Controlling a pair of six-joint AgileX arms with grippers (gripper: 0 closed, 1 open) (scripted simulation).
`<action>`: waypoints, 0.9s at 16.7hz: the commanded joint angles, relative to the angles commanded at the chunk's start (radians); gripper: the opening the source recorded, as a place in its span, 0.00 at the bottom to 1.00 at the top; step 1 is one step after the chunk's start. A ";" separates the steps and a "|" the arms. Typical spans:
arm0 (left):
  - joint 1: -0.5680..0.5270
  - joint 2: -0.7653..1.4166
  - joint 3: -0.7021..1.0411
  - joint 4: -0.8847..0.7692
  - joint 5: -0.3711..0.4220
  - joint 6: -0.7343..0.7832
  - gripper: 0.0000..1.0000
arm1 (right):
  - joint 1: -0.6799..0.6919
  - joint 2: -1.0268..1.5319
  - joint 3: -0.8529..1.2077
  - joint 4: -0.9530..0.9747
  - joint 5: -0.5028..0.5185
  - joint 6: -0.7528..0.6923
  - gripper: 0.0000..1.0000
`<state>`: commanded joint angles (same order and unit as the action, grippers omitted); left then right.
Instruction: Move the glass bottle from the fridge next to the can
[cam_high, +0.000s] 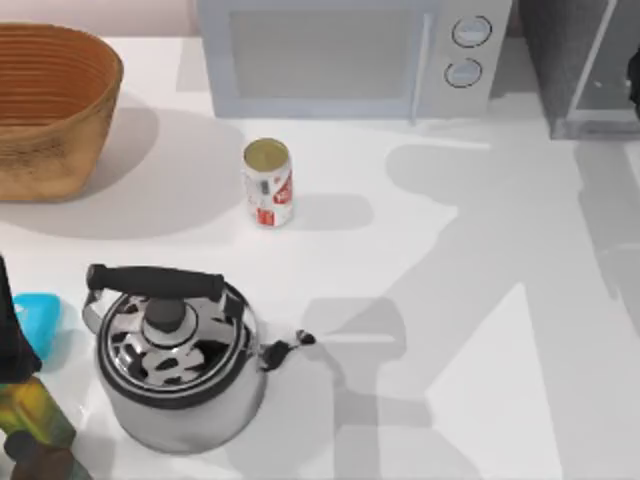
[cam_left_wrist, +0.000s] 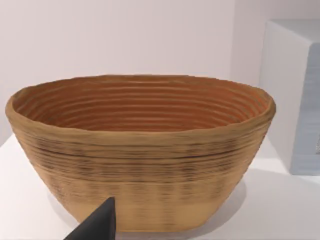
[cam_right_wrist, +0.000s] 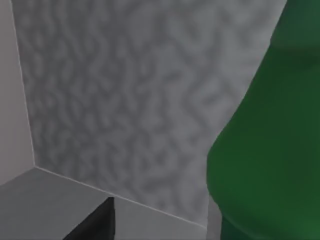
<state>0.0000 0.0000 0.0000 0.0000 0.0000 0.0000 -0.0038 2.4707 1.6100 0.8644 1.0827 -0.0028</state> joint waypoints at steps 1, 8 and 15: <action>0.000 0.000 0.000 0.000 0.000 0.000 1.00 | 0.000 0.000 0.000 0.000 0.000 0.000 1.00; 0.000 0.000 0.000 0.000 0.000 0.000 1.00 | 0.000 0.000 0.000 0.000 0.000 0.000 0.62; 0.000 0.000 0.000 0.000 0.000 0.000 1.00 | 0.000 0.000 0.000 0.000 0.000 0.000 0.10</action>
<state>0.0000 0.0000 0.0000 0.0000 0.0000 0.0000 -0.0038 2.4707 1.6100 0.8644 1.0827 -0.0028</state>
